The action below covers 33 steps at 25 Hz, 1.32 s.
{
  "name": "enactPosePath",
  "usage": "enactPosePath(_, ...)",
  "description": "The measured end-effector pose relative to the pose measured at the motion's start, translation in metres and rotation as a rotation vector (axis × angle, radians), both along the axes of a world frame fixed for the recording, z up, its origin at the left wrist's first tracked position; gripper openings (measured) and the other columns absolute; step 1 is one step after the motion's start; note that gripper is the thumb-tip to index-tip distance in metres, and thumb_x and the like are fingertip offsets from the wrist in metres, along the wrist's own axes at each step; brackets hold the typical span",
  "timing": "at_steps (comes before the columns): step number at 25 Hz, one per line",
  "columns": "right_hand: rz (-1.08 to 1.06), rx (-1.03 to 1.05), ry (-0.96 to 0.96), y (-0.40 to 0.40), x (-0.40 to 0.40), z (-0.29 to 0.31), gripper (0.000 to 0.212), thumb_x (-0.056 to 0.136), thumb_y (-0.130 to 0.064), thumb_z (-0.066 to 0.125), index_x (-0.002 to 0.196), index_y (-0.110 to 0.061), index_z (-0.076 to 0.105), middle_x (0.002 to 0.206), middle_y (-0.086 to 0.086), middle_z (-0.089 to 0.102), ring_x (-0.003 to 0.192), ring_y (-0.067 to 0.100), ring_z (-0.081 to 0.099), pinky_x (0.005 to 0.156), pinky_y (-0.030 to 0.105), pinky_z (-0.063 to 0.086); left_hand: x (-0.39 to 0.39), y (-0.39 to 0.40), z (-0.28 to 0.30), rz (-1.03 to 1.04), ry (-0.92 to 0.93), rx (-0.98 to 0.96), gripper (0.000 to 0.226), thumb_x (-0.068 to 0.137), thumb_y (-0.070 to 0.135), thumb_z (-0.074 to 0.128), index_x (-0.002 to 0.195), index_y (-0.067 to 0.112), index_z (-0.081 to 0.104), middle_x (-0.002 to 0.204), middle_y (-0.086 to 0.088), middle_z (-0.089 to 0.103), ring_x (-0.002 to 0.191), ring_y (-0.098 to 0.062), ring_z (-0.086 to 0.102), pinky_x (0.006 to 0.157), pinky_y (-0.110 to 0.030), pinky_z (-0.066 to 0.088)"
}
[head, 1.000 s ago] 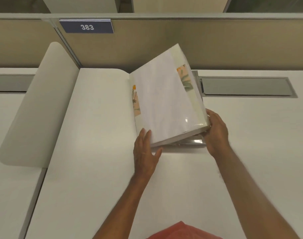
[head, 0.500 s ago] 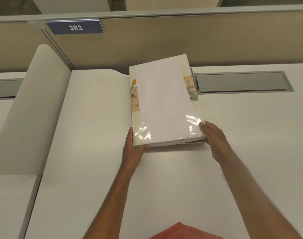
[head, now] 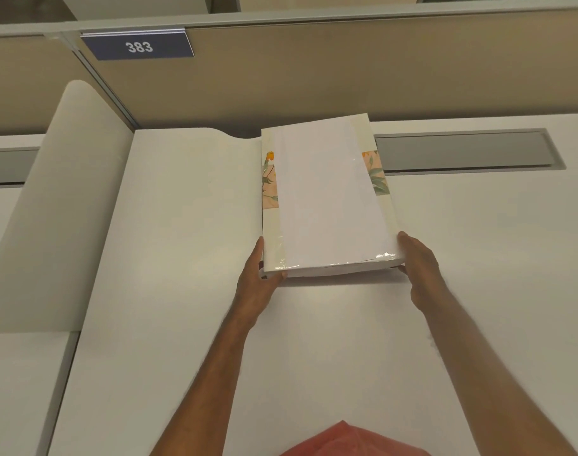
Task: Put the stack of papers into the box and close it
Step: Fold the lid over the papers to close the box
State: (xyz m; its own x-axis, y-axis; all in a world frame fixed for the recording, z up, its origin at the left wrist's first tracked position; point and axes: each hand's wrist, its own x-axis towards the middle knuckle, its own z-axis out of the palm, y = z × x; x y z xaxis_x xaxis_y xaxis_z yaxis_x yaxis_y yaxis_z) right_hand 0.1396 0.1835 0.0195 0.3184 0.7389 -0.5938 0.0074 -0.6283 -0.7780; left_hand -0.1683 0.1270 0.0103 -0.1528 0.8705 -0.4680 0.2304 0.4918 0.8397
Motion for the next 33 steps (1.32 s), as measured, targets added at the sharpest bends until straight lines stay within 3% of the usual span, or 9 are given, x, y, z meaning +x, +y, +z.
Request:
enactPosePath(4, 0.05, -0.061, -0.051, 0.002, 0.002, -0.003, 0.03, 0.101, -0.046, 0.049, 0.106, -0.021, 0.065, 0.103, -0.004, 0.055, 0.096, 0.021, 0.05, 0.102, 0.042, 0.048, 0.001, 0.002, 0.004, 0.038, -0.066, -0.004, 0.074, 0.098, 0.022, 0.068, 0.159, 0.038, 0.03, 0.148, 0.023, 0.048, 0.128, -0.002, 0.05, 0.096, -0.018, 0.04)
enactPosePath(9, 0.099, -0.034, -0.071, 0.004, 0.005, 0.0, 0.031, 0.102, -0.042, 0.057, 0.118, -0.02, 0.071, 0.113, -0.004, 0.065, 0.101, 0.02, 0.058, 0.101, 0.041, 0.051, 0.0, 0.006, -0.004, 0.085, -0.051, -0.029, 0.068, 0.1, 0.018, 0.063, 0.158, 0.037, 0.034, 0.155, 0.015, 0.05, 0.139, -0.013, 0.05, 0.106, -0.024, 0.039)
enactPosePath(12, 0.144, -0.058, -0.078, 0.007, 0.006, -0.005, 0.019, 0.102, -0.04, 0.06, 0.1, -0.025, 0.071, 0.101, -0.005, 0.062, 0.094, 0.02, 0.055, 0.087, 0.032, 0.049, -0.001, 0.006, -0.006, 0.079, -0.025, -0.032, 0.068, 0.1, 0.014, 0.062, 0.159, 0.035, 0.035, 0.154, 0.012, 0.052, 0.138, -0.012, 0.051, 0.108, -0.024, 0.04)
enactPosePath(18, 0.114, -0.088, -0.156, 0.006, -0.006, -0.019, 0.031, 0.103, -0.032, 0.055, 0.072, -0.029, 0.055, 0.079, -0.01, 0.05, 0.083, 0.02, 0.042, 0.063, 0.026, 0.035, 0.001, 0.005, -0.012, 0.06, 0.017, -0.043, 0.073, 0.098, 0.011, 0.063, 0.161, 0.03, 0.032, 0.16, 0.009, 0.046, 0.143, -0.015, 0.047, 0.122, -0.039, 0.037)
enactPosePath(21, 0.167, 0.018, -0.325, 0.011, -0.004, -0.025, 0.018, 0.1, -0.027, 0.056, 0.109, -0.024, 0.071, 0.108, 0.001, 0.066, 0.099, 0.026, 0.056, 0.08, 0.035, 0.051, -0.001, 0.006, -0.013, 0.046, 0.036, -0.019, 0.073, 0.098, 0.01, 0.064, 0.161, 0.028, 0.033, 0.159, 0.008, 0.046, 0.144, -0.015, 0.046, 0.122, -0.039, 0.036)
enactPosePath(24, 0.328, 0.152, -0.509, 0.035, -0.011, -0.023, 0.06, 0.092, -0.006, 0.053, 0.15, -0.021, 0.049, 0.142, 0.009, 0.053, 0.121, 0.034, 0.059, 0.106, 0.051, 0.05, 0.0, 0.006, -0.016, 0.034, 0.056, -0.001, 0.076, 0.099, 0.01, 0.064, 0.163, 0.027, 0.027, 0.161, 0.011, 0.041, 0.145, -0.014, 0.044, 0.123, -0.039, 0.036)
enactPosePath(27, 0.547, 0.182, -0.669, 0.069, -0.028, -0.013, 0.067, 0.089, -0.001, 0.047, 0.154, -0.015, 0.041, 0.159, 0.011, 0.042, 0.136, 0.041, 0.048, 0.112, 0.048, 0.043, 0.001, 0.006, -0.019, 0.013, 0.071, 0.015, 0.082, 0.099, 0.011, 0.063, 0.163, 0.033, 0.017, 0.156, 0.02, 0.036, 0.143, -0.009, 0.041, 0.121, -0.035, 0.035)
enactPosePath(30, 0.615, 0.161, -0.782, 0.092, -0.035, -0.01, 0.058, 0.091, -0.007, 0.048, 0.148, -0.013, 0.044, 0.156, 0.008, 0.045, 0.132, 0.044, 0.048, 0.102, 0.049, 0.045, -0.002, 0.008, -0.022, -0.016, 0.083, 0.054, 0.075, 0.099, 0.008, 0.064, 0.162, 0.025, 0.027, 0.162, 0.013, 0.037, 0.151, -0.009, 0.036, 0.119, -0.024, 0.031)
enactPosePath(33, 0.632, 0.141, -0.847, 0.096, -0.033, -0.014, 0.054, 0.093, -0.013, 0.049, 0.147, -0.012, 0.044, 0.153, 0.009, 0.047, 0.129, 0.042, 0.05, 0.098, 0.049, 0.047, -0.007, 0.011, -0.021, -0.042, 0.11, 0.059, 0.074, 0.098, 0.008, 0.065, 0.161, 0.022, 0.031, 0.154, 0.014, 0.042, 0.146, -0.013, 0.044, 0.118, -0.03, 0.039)
